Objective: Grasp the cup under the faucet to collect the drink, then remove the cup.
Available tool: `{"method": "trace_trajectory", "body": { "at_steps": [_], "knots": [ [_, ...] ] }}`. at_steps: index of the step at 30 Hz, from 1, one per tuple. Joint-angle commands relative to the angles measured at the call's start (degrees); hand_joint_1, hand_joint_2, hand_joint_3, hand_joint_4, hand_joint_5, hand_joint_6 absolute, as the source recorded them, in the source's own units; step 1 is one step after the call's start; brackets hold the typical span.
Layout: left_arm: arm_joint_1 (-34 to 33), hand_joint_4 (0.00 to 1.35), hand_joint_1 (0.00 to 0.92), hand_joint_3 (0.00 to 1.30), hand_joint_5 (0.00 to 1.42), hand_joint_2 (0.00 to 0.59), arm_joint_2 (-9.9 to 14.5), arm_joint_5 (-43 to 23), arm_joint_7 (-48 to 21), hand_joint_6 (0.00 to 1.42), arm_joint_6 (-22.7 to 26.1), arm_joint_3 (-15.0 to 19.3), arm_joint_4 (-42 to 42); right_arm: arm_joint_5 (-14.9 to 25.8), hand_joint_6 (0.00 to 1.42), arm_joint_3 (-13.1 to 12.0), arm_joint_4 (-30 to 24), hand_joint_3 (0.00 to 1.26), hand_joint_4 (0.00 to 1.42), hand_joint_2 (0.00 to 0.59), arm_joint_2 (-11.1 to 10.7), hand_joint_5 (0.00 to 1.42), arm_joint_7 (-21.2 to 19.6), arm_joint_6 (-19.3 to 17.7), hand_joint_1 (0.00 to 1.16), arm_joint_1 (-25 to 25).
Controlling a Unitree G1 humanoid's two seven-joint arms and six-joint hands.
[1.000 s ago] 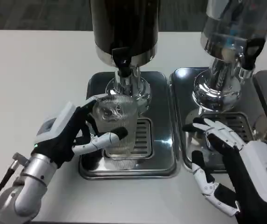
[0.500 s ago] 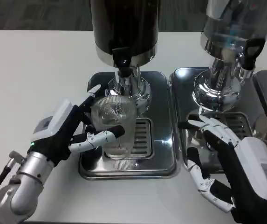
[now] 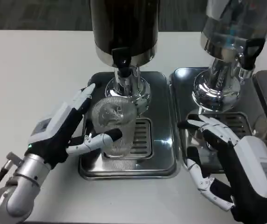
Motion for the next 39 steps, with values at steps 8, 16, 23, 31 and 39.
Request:
{"method": "trace_trajectory", "body": {
  "at_steps": [8,16,23,31,39],
  "knots": [
    [1.3,0.00,0.076,0.00,0.00,0.060,1.8,3.1,1.3,0.13,4.4,-0.9,-4.5,1.0,0.37,0.2,-0.1,0.33,0.19,0.543,-0.2,0.17,0.4,0.1,0.50,0.6],
    [2.5,0.00,0.075,0.00,0.00,0.059,2.2,4.1,2.1,0.10,6.9,-0.6,-8.1,0.7,0.37,0.5,-0.2,0.33,0.19,0.543,0.0,0.18,0.3,0.2,0.50,0.8],
    [3.1,0.00,0.076,0.00,0.00,0.061,2.5,4.0,1.6,0.10,8.1,-0.3,-9.1,1.2,0.37,0.5,0.2,0.34,0.19,0.543,-0.1,0.19,0.8,0.2,0.50,0.3],
    [4.7,0.00,0.073,0.00,0.00,0.060,3.8,2.8,1.7,0.10,6.7,1.0,-11.9,1.1,0.37,0.8,0.5,0.34,0.19,0.543,0.1,0.20,0.5,0.2,0.50,0.2],
    [9.6,0.00,0.065,0.00,0.00,0.061,7.6,-1.7,-1.6,0.11,2.6,4.6,-19.5,1.4,0.37,0.9,0.9,0.34,0.19,0.543,0.0,0.20,0.4,0.0,0.50,-0.1]
  ]
}}
